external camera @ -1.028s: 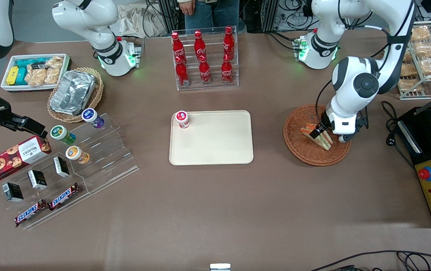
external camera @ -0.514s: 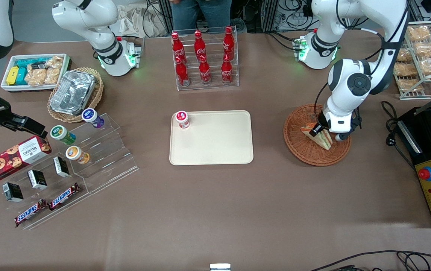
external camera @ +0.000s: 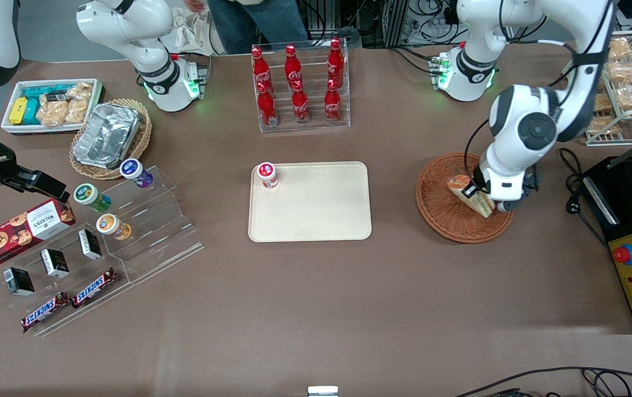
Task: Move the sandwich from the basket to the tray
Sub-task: 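Close the left gripper on the sandwich and lift it, then carry the held sandwich back over the basket toward the tray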
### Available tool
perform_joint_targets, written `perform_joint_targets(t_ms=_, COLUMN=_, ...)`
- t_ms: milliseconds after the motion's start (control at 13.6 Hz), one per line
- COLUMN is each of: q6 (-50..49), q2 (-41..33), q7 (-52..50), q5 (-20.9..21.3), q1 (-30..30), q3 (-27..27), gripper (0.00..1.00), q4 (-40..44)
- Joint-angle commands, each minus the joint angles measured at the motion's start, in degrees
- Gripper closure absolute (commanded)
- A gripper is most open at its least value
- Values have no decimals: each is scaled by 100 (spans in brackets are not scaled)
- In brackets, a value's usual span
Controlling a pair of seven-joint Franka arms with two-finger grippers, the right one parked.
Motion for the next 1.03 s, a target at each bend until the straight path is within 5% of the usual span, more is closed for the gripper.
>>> perform_joint_targets(t_ms=0, q6=-1597, q2=218, q7=383, q5=91, q1=38, q3=8, gripper=100, q4=1488)
perform_joint_targets(t_ms=514, q6=-4139, q2=209, q7=1796, q5=-6, q1=205, q3=34, gripper=100, q4=3977)
perform_joint_targets(t_ms=954, q6=-4335, q2=148, q7=2062, q5=3, q1=205, q3=25, gripper=100, q4=4147)
